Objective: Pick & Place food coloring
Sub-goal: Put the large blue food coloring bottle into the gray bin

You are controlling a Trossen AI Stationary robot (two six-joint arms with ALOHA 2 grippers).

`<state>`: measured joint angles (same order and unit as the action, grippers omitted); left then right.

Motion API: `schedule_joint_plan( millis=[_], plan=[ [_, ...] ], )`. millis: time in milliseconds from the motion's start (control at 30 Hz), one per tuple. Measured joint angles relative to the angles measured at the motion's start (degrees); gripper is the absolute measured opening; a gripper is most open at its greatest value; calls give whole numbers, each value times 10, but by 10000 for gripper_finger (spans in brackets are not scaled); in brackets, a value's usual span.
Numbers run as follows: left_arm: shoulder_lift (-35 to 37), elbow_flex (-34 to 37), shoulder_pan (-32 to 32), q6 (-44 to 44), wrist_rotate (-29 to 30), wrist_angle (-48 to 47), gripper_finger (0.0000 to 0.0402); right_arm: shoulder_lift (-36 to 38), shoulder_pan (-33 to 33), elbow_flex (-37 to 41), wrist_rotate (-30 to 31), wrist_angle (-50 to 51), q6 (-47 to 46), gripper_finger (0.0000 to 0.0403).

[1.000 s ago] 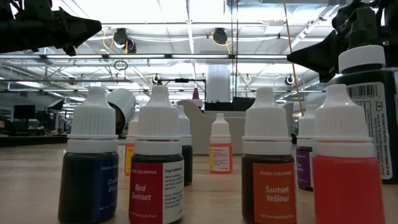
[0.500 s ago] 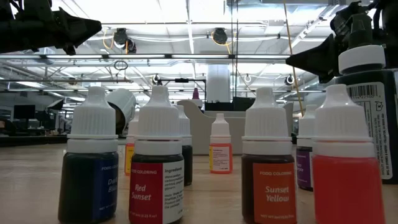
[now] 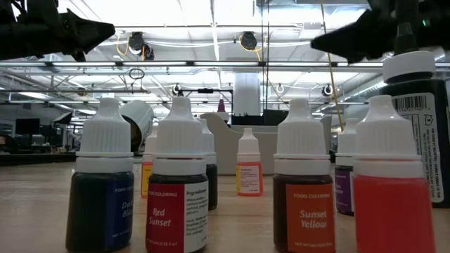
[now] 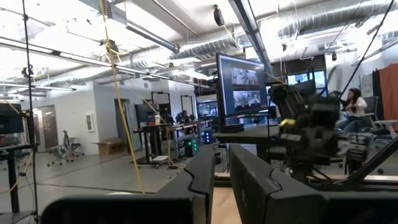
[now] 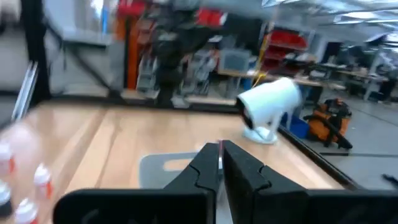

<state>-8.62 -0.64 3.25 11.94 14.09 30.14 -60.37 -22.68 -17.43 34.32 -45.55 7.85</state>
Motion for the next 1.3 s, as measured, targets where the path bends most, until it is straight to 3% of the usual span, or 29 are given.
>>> schedule_joint_plan(
  millis=[200, 367, 500, 633, 733, 1100, 1300],
  plan=[
    [0, 0, 0, -3, -1, -14, 56, -15, -53, -218, -1, 386, -64, 4],
    [0, 0, 0, -17, -10, -25, 56, -11, -140, -301, 0, 531, -63, 3],
    [0, 0, 0, -20, -15, -29, 56, -5, -213, -308, -1, 542, -75, 3],
    [0, 0, 0, -26, -16, -30, 56, -13, -263, -308, 1, 571, -187, 25],
    [0, 0, 0, -31, -16, -30, 56, -24, -286, -299, 2, 597, -262, 60],
    [0, 0, 0, -33, -16, -30, 56, -68, -332, -236, 0, 579, -365, 232],
    [0, 0, 0, -31, -16, -30, 56, -92, -345, -209, -29, 490, -358, 276]
  ],
)
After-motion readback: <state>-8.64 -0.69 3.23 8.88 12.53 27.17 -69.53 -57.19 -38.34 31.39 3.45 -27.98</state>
